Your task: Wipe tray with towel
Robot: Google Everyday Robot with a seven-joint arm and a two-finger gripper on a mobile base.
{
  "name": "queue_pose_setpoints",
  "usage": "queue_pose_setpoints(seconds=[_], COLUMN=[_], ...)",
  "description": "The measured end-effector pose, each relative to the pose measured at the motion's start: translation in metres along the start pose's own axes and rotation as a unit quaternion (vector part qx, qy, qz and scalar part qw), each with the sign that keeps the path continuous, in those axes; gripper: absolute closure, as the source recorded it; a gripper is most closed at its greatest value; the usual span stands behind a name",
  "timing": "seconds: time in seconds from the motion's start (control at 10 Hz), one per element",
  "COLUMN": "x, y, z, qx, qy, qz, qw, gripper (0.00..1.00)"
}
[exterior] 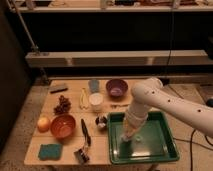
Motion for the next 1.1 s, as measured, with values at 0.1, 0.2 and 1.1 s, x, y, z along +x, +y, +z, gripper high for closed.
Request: queue_pose_setpoints(seconds=[0.1, 0.2, 1.1], x=[-0.002, -0.003, 0.015], y=[0.005, 0.008, 0.072], z=[0.001, 0.002, 0.004], qx=[-0.006, -0.009, -0.044], qy=[-0.001, -0.001, -0.005], qz=[-0.003, -0.005, 0.024], qw=[1.0000, 0.9999, 0.9987], gripper=[1.00, 1.00, 1.00])
